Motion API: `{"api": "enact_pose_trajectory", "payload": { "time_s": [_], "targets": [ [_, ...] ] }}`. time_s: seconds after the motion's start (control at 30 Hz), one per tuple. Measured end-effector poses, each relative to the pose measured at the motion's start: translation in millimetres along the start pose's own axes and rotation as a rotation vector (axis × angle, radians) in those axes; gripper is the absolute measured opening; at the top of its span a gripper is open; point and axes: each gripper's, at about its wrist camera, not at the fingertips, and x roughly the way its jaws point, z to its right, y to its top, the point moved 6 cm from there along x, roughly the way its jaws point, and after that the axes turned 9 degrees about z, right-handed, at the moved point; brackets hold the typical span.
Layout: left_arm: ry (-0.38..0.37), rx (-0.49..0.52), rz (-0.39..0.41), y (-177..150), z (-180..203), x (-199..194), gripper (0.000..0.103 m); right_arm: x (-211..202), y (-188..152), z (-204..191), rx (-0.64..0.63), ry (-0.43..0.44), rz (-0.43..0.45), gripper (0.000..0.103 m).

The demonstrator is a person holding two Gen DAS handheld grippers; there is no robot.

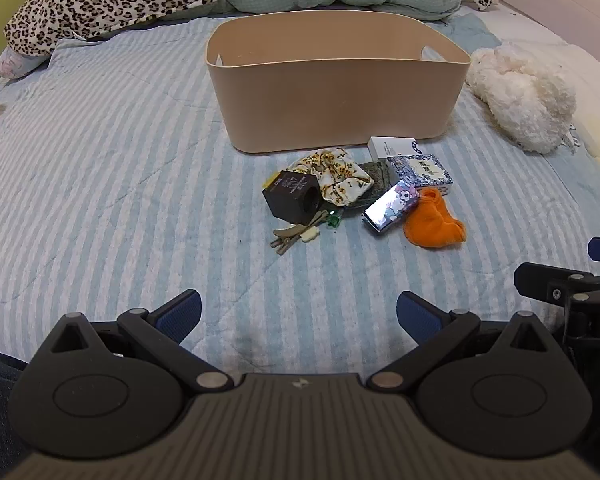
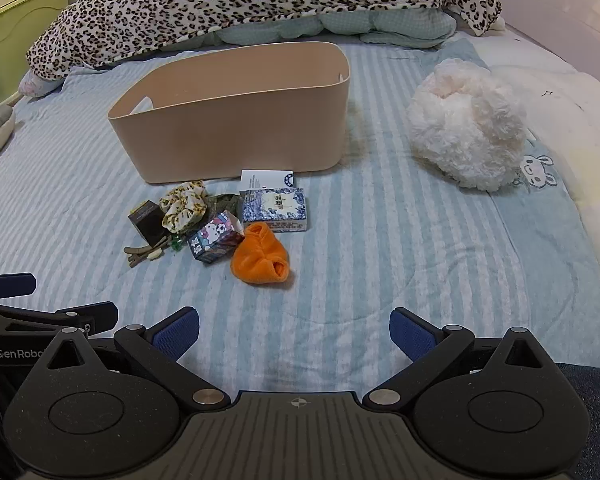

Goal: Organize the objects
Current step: 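Move the left tool to the black box while the right tool approaches the orange cloth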

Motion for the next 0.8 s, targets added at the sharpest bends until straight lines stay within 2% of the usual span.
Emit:
{"api": "enact_pose_trajectory", "payload": {
  "time_s": [0.8],
  "targets": [
    [0.011, -0.015, -0.008, 3, -7, 10, 0.103, 13, 1, -5, -0.018, 0.024, -0.007, 0.103]
  ]
}}
